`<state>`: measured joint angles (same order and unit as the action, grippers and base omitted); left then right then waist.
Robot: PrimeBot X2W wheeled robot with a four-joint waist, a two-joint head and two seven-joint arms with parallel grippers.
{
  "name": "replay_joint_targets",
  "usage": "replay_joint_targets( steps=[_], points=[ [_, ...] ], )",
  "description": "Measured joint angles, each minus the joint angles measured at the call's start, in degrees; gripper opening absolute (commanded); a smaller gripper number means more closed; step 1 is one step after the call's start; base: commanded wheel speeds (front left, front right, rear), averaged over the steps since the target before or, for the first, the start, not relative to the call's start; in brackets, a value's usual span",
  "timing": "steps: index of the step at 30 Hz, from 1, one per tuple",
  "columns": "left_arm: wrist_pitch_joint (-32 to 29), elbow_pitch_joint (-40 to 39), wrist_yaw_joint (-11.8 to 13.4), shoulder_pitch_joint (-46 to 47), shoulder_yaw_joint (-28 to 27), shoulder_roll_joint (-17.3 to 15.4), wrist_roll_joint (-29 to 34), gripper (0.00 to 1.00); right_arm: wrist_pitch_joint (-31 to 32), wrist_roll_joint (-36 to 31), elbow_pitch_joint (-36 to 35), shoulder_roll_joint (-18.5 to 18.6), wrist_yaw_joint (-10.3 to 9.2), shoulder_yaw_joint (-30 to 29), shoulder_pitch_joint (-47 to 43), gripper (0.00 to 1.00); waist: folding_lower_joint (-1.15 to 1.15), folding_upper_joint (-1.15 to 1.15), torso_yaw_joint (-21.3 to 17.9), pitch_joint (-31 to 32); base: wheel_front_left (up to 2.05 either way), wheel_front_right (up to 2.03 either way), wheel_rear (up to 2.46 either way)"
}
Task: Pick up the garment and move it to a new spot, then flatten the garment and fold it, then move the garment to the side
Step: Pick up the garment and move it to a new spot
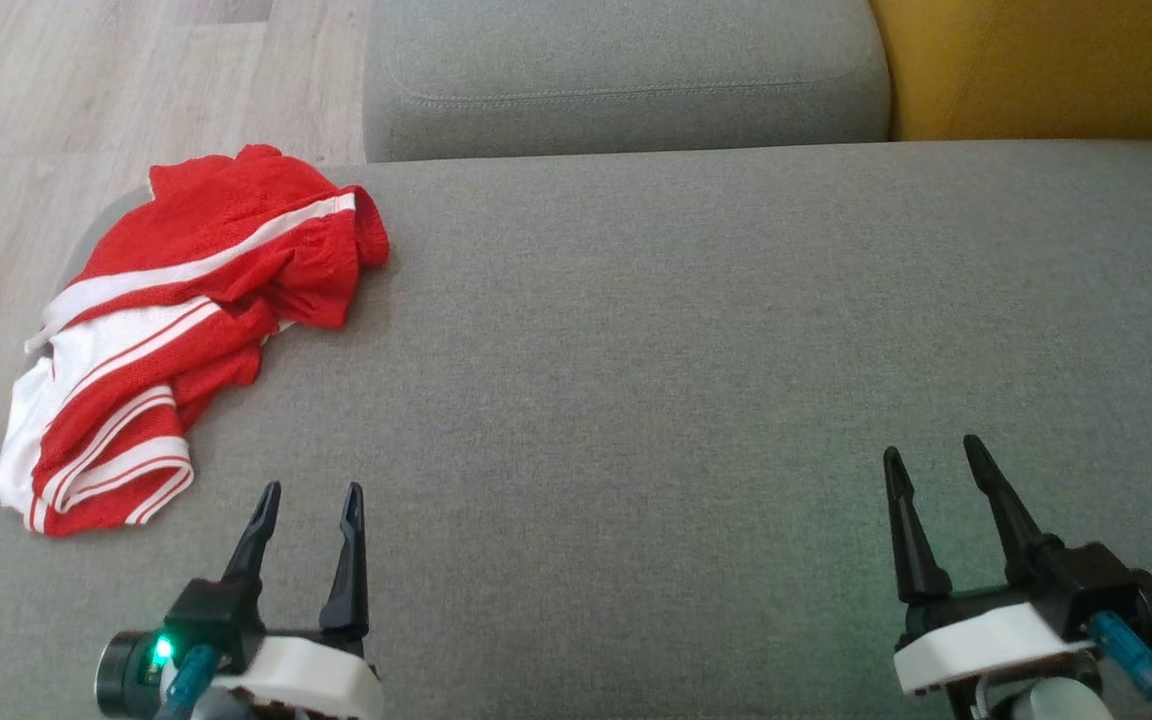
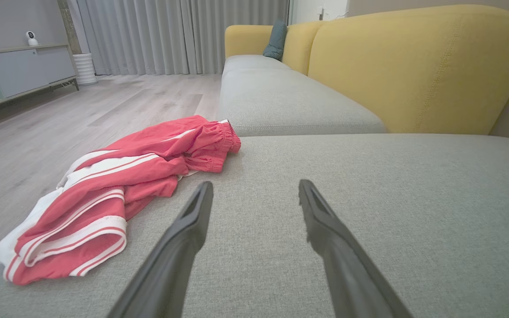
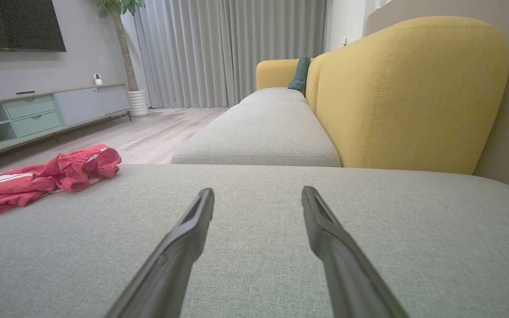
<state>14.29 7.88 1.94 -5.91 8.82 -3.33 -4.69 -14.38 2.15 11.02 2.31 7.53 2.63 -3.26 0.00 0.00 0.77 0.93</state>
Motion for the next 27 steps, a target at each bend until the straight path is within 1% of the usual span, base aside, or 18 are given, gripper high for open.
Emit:
replay_joint_targets(
  steps=[18, 22, 27],
  points=[
    [0.00, 0.24, -0.47, -0.01, -0.10, 0.15, 0.00, 1.00, 0.00, 0.91, 0.25, 0.00, 0.01, -0.04, 0.00, 1.00, 0.00, 0.00, 0.25, -0.06, 0.00, 0.00, 0.00],
    [0.00, 0.24, -0.51, 0.00, -0.08, 0.21, 0.00, 1.00, 0.00, 0.91, 0.15, 0.01, 0.00, -0.29, -0.01, 1.00, 0.00, 0.00, 1.36, -0.17, 0.00, 0.00, 0.00],
    [0.00, 0.18, -0.73, 0.05, 0.01, 0.26, 0.00, 1.00, 0.00, 1.00, -0.11, 0.02, 0.01, -0.55, -0.04, 1.00, 0.00, 0.00, 4.39, -0.34, 0.00, 0.00, 0.00]
  ],
)
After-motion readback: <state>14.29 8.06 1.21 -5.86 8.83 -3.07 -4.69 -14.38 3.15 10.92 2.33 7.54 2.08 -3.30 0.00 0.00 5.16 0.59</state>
